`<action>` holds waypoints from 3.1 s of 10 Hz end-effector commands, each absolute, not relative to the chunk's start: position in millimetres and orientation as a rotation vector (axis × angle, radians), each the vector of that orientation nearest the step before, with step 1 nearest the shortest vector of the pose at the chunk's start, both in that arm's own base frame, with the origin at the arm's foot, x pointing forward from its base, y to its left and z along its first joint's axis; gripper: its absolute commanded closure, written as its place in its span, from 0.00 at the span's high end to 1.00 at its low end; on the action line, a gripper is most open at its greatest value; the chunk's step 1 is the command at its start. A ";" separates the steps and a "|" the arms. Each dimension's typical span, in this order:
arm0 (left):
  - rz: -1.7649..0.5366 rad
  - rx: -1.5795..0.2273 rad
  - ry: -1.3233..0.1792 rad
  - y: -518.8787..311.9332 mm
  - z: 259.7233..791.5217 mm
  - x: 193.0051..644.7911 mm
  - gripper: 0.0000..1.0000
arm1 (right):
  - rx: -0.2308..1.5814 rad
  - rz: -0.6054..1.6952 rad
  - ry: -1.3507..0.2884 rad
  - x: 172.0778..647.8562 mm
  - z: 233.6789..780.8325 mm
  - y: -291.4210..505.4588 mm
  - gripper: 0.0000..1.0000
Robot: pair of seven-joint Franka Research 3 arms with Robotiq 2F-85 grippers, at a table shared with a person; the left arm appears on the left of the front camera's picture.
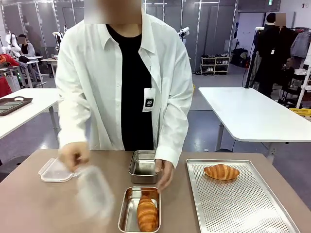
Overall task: Place the bread into the airtight container.
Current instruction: Pick up a Butter Roll and place it into an empty Airtight Container.
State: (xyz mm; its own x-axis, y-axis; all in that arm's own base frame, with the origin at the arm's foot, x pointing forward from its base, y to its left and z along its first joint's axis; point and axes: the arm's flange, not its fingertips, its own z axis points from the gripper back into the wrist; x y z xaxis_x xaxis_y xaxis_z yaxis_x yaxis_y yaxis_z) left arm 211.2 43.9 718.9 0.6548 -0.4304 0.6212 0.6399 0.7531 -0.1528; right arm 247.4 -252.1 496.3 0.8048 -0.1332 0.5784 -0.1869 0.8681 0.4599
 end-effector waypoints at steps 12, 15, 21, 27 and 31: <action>-0.633 -0.367 -0.596 43.7 720.0 212.2 1.00 | 0.520 0.067 -0.644 256.9 509.7 -246.6 1.00; -0.633 -0.367 -0.596 43.7 720.0 212.2 1.00 | 0.520 0.067 -0.644 256.9 509.7 -246.6 1.00; -0.633 -0.367 -0.596 43.7 720.0 212.2 1.00 | 0.520 0.067 -0.644 256.9 509.7 -246.6 1.00; -0.633 -0.367 -0.596 43.7 720.0 212.2 1.00 | 0.520 0.067 -0.644 256.9 509.7 -246.6 1.00; -0.633 -0.367 -0.596 43.7 720.0 212.2 1.00 | 0.391 0.428 -0.619 269.5 541.3 -192.4 1.00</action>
